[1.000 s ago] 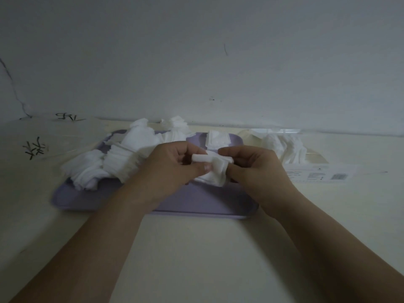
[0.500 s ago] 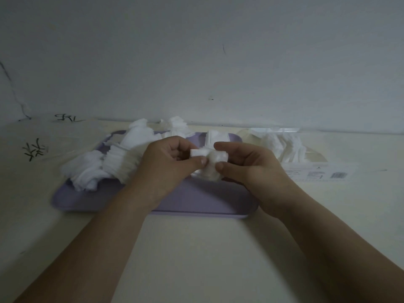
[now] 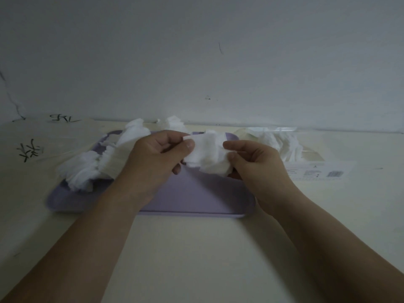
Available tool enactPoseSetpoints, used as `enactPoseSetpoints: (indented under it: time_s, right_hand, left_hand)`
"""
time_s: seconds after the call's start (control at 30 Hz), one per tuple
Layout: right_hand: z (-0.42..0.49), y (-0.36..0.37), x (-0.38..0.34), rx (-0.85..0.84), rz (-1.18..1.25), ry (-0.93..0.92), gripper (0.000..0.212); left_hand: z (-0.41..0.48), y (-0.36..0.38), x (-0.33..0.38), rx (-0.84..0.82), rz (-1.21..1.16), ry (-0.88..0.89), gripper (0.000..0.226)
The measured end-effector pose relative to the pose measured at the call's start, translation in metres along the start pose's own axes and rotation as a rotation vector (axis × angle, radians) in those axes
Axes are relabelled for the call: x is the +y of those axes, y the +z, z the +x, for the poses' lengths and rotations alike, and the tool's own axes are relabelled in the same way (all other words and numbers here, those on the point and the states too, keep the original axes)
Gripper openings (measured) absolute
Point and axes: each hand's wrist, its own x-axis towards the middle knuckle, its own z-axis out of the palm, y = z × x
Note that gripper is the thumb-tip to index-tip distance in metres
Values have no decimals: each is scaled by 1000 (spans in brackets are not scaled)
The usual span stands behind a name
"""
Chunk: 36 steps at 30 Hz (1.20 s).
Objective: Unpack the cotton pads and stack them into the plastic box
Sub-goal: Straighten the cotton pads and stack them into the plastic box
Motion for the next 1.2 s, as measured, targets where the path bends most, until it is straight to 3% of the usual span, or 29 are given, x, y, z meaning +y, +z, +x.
enactPoseSetpoints:
  time_s: [0.17, 0.4, 0.6, 0.87, 1.2]
  right_hand:
    - [-6, 1, -5, -112, 80, -11, 20]
    - [-8, 1, -8, -177, 110, -21, 21]
    - [-9, 1, -11, -307, 210, 31, 46]
    - [-8, 2, -5, -236, 130, -13, 37]
    - [-6, 2, -2, -254, 53, -42, 59]
  left_hand:
    - [-10, 11, 3, -87, 67, 17, 8]
    - [-12, 11, 3, -64, 110, 24, 11]
    - [-11, 15, 2, 0, 79, 49, 9]
    - [-11, 16, 1, 39, 81, 79, 19]
    - [-10, 16, -1, 43, 35, -7, 10]
